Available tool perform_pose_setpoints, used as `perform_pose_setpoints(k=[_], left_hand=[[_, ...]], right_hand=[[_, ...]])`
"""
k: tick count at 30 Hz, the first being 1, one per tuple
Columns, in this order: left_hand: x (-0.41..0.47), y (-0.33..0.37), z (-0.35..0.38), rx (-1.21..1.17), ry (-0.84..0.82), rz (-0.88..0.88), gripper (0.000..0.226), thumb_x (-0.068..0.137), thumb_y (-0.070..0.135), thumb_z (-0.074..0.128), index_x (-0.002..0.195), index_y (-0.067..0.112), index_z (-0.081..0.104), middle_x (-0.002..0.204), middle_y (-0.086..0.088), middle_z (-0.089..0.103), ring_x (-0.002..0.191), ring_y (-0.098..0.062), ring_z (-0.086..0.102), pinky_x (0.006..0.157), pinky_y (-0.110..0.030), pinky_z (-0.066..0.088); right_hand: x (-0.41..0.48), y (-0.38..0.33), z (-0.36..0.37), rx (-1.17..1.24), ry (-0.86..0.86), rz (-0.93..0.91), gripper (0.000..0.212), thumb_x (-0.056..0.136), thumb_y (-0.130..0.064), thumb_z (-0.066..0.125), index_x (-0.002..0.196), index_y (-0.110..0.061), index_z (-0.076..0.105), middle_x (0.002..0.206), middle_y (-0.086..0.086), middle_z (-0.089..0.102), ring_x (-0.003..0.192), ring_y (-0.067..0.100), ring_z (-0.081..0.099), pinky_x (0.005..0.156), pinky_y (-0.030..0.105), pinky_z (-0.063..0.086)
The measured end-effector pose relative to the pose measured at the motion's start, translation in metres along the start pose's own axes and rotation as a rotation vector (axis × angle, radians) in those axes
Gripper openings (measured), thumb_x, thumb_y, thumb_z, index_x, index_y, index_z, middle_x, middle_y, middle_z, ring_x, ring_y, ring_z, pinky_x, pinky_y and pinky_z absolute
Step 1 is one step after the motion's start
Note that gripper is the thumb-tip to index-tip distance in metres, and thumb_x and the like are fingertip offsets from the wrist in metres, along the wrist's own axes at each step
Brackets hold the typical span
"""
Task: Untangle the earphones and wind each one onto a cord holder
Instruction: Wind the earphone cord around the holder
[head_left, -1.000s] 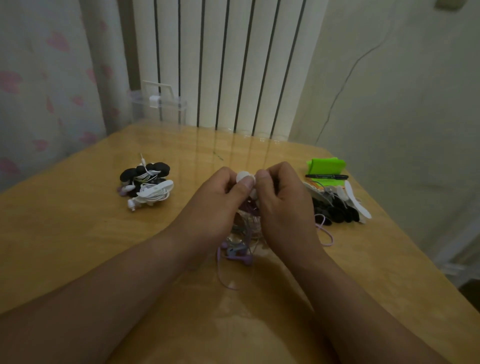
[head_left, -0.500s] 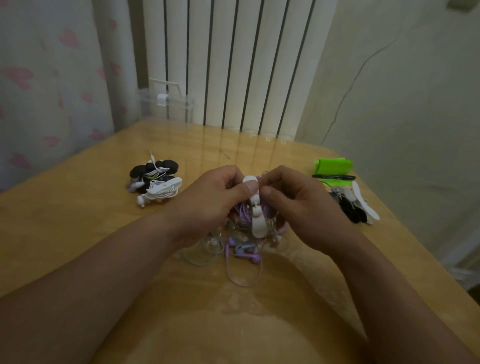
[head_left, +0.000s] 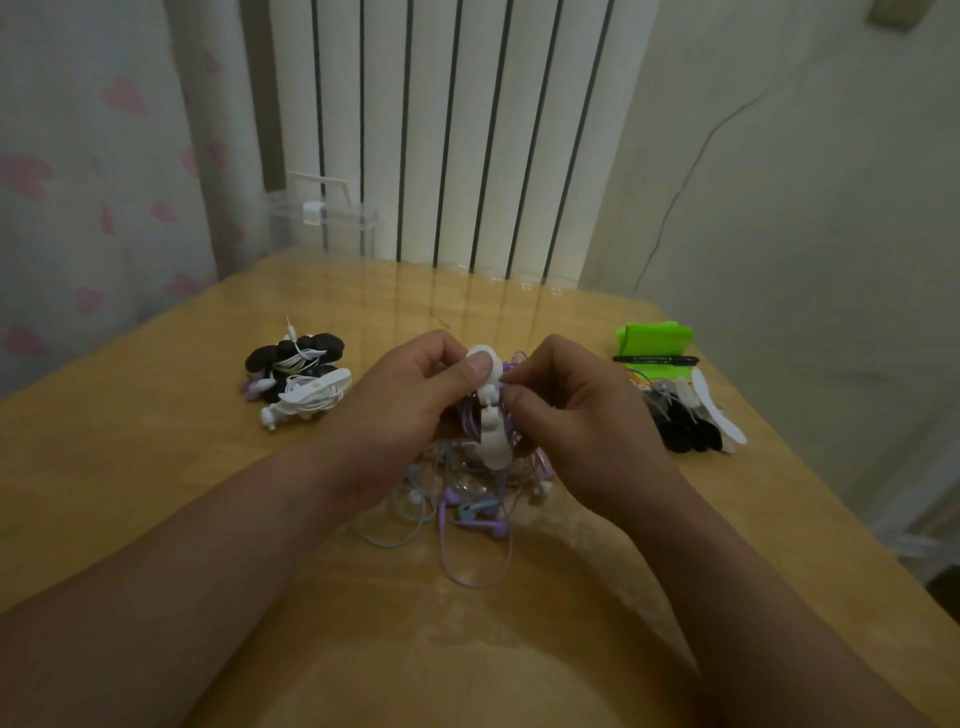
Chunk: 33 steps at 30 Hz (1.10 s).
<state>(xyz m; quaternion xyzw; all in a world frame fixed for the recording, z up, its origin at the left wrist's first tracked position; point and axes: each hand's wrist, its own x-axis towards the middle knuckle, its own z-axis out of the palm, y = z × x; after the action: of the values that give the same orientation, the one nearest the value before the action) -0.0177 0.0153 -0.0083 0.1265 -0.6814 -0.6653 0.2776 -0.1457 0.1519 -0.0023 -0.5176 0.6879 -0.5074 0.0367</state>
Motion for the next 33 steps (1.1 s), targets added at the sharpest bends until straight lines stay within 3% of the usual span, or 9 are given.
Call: perform_pose_setpoints(k=[4,9,14,19,25,27,30,33], left_hand=[[0.0,-0.001,0.007,-0.212,0.032,-0.015,0.022,0.105,0.024,0.057,0.097,0.004,0.059,0.088,-0.012,0.071,0.082,-0.025,0.071,0.083,-0.045,0.063],[0.0,0.001,0.014,-0.418,0.069,-0.038,0.02,0.104,0.019,0.057,0.086,0.01,0.056,0.092,-0.017,0.073,0.075,-0.023,0.073,0.067,-0.038,0.063],[0.001,-0.007,0.018,-0.358,0.149,0.032,0.021,0.105,0.021,0.056,0.092,0.004,0.055,0.08,-0.013,0.071,0.072,-0.021,0.071,0.068,-0.032,0.06],[0.006,-0.01,0.01,-0.231,0.266,0.063,0.026,0.105,0.024,0.06,0.092,0.002,0.056,0.084,-0.015,0.071,0.079,-0.026,0.072,0.076,-0.04,0.061],[0.005,-0.008,0.011,-0.224,0.269,0.021,0.026,0.105,0.025,0.059,0.097,0.001,0.059,0.084,-0.011,0.072,0.08,-0.023,0.073,0.075,-0.036,0.06],[0.005,-0.007,0.01,-0.242,0.29,-0.006,0.026,0.106,0.026,0.059,0.097,0.001,0.059,0.082,-0.009,0.071,0.077,-0.02,0.073,0.074,-0.036,0.06],[0.005,-0.005,0.009,-0.274,0.318,-0.044,0.026,0.105,0.027,0.061,0.093,0.004,0.06,0.078,-0.007,0.069,0.074,-0.019,0.071,0.072,-0.039,0.061],[0.004,-0.003,0.011,-0.316,0.272,-0.076,0.023,0.104,0.026,0.061,0.097,0.005,0.058,0.08,-0.009,0.068,0.072,-0.02,0.07,0.072,-0.045,0.063]], right_hand=[[0.0,-0.004,0.005,0.043,0.106,-0.024,0.011,0.095,-0.02,0.072,0.086,-0.018,0.066,0.079,-0.003,0.071,0.074,0.015,0.069,0.063,0.039,0.06],[-0.003,-0.009,0.015,0.1,0.23,-0.016,0.01,0.096,-0.016,0.072,0.087,-0.016,0.067,0.078,-0.005,0.071,0.073,0.013,0.068,0.061,0.033,0.058],[-0.003,-0.01,0.024,0.156,0.306,0.011,0.009,0.096,-0.015,0.073,0.088,-0.015,0.069,0.078,-0.008,0.071,0.072,0.008,0.067,0.061,0.026,0.054],[-0.002,-0.006,0.024,0.097,0.291,0.044,0.007,0.098,-0.023,0.071,0.091,-0.021,0.071,0.082,-0.009,0.073,0.078,0.008,0.069,0.063,0.022,0.054],[0.001,-0.003,0.019,0.02,0.289,0.096,0.012,0.1,-0.027,0.065,0.089,-0.025,0.066,0.081,-0.006,0.07,0.077,0.012,0.067,0.07,0.05,0.058],[0.0,-0.005,0.018,-0.009,0.285,0.067,0.011,0.101,-0.027,0.064,0.091,-0.025,0.065,0.082,-0.007,0.069,0.078,0.01,0.066,0.071,0.042,0.058],[-0.002,-0.01,0.014,-0.122,0.287,-0.038,0.01,0.102,-0.029,0.063,0.092,-0.026,0.062,0.081,-0.012,0.066,0.081,0.005,0.063,0.065,0.02,0.048],[-0.002,-0.01,0.013,-0.144,0.307,-0.058,0.012,0.102,-0.03,0.062,0.092,-0.025,0.06,0.08,-0.013,0.065,0.08,0.005,0.062,0.063,0.017,0.045]])
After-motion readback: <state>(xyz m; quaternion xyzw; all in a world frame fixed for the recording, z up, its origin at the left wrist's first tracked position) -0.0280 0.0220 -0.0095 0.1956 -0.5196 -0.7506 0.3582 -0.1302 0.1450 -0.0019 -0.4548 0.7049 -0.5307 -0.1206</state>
